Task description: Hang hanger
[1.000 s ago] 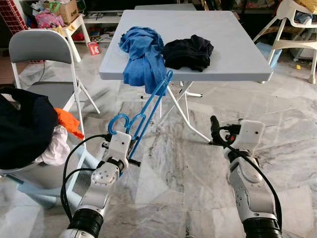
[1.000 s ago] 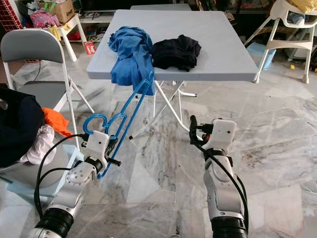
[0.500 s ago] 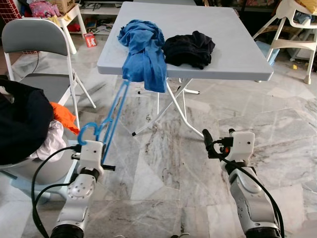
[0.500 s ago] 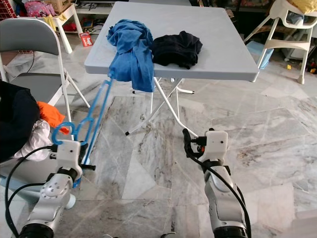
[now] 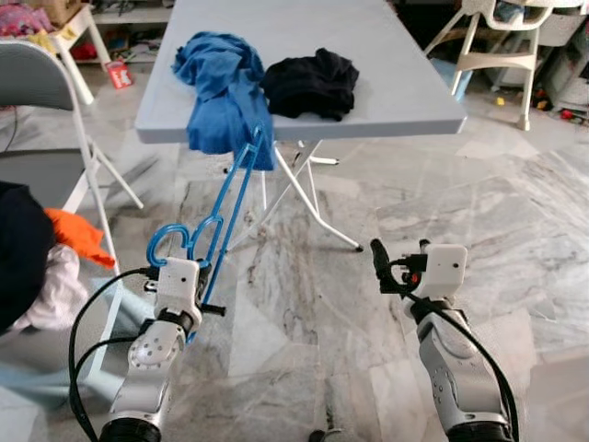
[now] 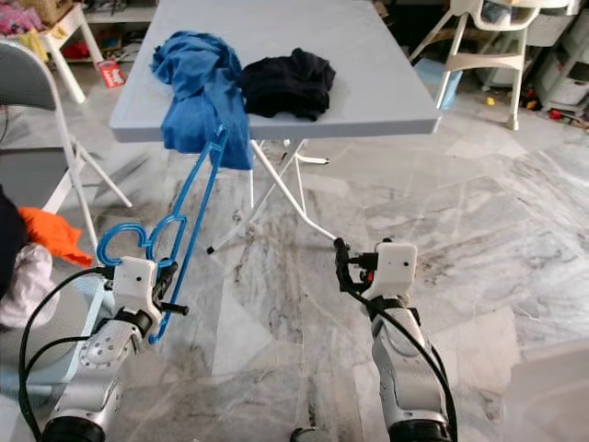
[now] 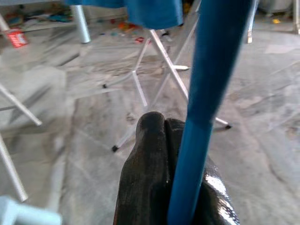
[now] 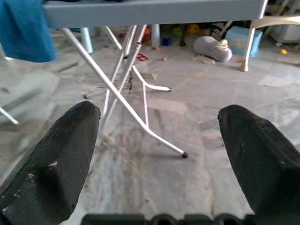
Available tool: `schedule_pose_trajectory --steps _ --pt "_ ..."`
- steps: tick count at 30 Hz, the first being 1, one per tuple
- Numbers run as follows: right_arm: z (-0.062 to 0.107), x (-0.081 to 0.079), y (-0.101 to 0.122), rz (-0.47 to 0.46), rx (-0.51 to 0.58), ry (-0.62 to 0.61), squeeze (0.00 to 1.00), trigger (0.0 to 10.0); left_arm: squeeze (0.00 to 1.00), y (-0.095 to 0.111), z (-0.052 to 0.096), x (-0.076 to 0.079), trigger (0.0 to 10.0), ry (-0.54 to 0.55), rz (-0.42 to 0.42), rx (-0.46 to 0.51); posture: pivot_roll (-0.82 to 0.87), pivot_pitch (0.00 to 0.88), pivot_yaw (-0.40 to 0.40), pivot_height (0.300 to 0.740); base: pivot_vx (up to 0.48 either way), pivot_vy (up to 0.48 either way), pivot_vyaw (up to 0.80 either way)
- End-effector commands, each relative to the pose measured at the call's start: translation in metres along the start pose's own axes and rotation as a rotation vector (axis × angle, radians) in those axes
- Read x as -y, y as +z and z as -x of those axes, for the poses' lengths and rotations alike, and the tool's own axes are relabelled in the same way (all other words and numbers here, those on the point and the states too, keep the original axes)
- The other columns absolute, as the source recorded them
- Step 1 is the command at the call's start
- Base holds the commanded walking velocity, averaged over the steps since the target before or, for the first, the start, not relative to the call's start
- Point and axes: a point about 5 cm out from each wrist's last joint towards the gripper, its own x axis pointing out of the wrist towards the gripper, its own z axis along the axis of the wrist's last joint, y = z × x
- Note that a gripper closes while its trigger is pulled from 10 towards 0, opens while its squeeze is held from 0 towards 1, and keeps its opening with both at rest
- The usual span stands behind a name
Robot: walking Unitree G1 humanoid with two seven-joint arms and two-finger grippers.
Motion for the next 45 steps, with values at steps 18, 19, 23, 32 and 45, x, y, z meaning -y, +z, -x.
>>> schedule_pose_trajectory --steps 18,19,23,32,45 --pt "0.001 0.000 0.001 0.003 0.006 -0.016 0.00 10.0 0.00 0.000 -0.003 0.002 10.0 -0.038 0.004 -0.019 -0.13 0.151 -0.006 0.740 0.270 0.000 -0.55" --pt "0.001 0.000 0.001 0.000 0.004 -0.018 0.00 10.0 0.00 0.000 -0.003 0.003 10.0 -0.040 0.004 -0.021 -0.13 0.151 -0.006 0.740 0.277 0.000 -0.79" --pt "0.002 0.002 0.001 0.005 -0.002 -0.026 0.00 10.0 0.00 -0.001 -0.004 0.005 10.0 -0.051 0.003 -0.026 -0.14 0.151 -0.003 0.740 0.277 0.000 -0.80" --pt "0.002 0.004 0.002 0.012 0.000 -0.028 0.00 10.0 0.00 -0.001 -0.006 0.008 10.0 -0.065 0.001 -0.029 -0.14 0.147 -0.006 0.740 0.278 0.000 -0.80" --pt "0.003 0.003 0.002 0.016 -0.004 -0.026 0.00 10.0 0.00 -0.008 -0.006 0.010 10.0 -0.068 0.017 -0.076 -0.15 0.153 -0.011 0.740 0.100 0.000 -0.78"
